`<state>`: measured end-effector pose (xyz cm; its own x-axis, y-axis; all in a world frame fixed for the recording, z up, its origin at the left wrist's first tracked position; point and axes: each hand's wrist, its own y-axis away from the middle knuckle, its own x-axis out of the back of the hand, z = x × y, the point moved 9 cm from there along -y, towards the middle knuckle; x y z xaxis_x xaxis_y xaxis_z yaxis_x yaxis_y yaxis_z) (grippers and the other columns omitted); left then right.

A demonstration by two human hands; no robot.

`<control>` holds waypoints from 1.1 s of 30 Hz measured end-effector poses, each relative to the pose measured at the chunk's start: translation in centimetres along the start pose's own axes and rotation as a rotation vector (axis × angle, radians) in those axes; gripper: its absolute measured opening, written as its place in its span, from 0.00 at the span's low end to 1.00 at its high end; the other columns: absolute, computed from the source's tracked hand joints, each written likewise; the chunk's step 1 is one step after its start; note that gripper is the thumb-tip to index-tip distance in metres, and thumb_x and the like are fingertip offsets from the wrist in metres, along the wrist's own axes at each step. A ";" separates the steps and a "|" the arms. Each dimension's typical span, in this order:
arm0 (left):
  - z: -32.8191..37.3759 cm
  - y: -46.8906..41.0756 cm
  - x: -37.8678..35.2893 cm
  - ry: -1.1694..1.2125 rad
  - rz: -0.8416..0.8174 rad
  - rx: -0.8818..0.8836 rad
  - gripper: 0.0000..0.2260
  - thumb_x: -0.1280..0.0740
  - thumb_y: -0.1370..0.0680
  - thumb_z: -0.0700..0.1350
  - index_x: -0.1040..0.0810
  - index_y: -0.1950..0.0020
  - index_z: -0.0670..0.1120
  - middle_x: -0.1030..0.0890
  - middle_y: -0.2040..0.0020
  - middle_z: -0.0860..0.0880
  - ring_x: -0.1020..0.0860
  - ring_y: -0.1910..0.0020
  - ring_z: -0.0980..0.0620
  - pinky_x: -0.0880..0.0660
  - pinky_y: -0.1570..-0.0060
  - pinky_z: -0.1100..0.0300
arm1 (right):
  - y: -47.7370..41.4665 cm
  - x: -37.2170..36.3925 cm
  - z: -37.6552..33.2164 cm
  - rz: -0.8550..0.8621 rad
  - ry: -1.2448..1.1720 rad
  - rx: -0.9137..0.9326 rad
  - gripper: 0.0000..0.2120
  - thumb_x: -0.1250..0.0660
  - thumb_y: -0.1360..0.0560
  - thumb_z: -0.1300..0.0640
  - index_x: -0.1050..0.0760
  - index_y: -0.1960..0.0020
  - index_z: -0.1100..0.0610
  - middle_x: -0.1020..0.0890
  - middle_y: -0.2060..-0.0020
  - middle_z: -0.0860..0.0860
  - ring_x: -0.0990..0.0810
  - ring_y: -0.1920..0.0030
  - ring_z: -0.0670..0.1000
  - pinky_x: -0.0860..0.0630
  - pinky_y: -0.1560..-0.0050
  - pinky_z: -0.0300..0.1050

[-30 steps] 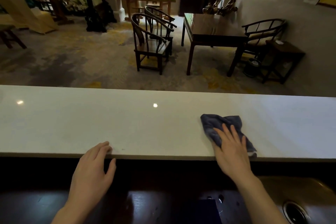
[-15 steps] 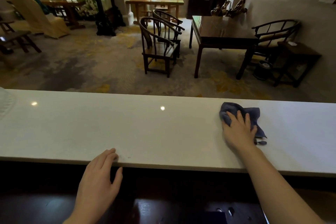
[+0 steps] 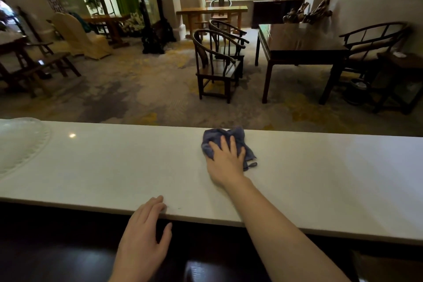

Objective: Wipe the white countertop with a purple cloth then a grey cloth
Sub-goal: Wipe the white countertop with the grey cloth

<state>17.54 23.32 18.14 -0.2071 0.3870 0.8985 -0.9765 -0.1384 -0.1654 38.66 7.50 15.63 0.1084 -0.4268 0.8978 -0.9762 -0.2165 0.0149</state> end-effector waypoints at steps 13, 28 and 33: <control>-0.4 -0.2 -0.4 -0.021 0.011 -0.021 0.20 0.38 0.30 0.53 0.20 0.44 0.43 0.19 0.38 0.46 0.21 0.39 0.44 0.32 0.38 0.58 | 6.8 -4.5 -10.2 -0.119 -0.004 0.392 0.26 0.41 0.20 0.47 0.38 0.22 0.47 0.47 0.18 0.53 0.58 0.19 0.57 0.63 0.24 0.66; -0.4 0.3 -0.4 0.002 0.065 -0.028 0.15 0.33 0.27 0.48 0.21 0.43 0.45 0.21 0.35 0.48 0.24 0.35 0.48 0.33 0.34 0.58 | 8.0 2.0 1.6 0.089 0.130 0.202 0.27 0.44 0.19 0.58 0.40 0.21 0.48 0.44 0.18 0.49 0.52 0.19 0.53 0.56 0.20 0.58; -0.5 0.5 -0.4 0.009 0.054 -0.015 0.17 0.27 0.29 0.42 0.22 0.41 0.46 0.22 0.34 0.49 0.26 0.33 0.49 0.29 0.34 0.52 | 8.5 6.0 9.9 0.142 0.139 -0.058 0.26 0.45 0.18 0.57 0.41 0.21 0.49 0.45 0.18 0.50 0.53 0.18 0.54 0.54 0.20 0.61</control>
<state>17.08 23.54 17.47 -0.2598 0.3876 0.8845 -0.9647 -0.1453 -0.2197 32.84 -5.62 16.81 -0.0540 -0.3230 0.9449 -0.9895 -0.1100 -0.0941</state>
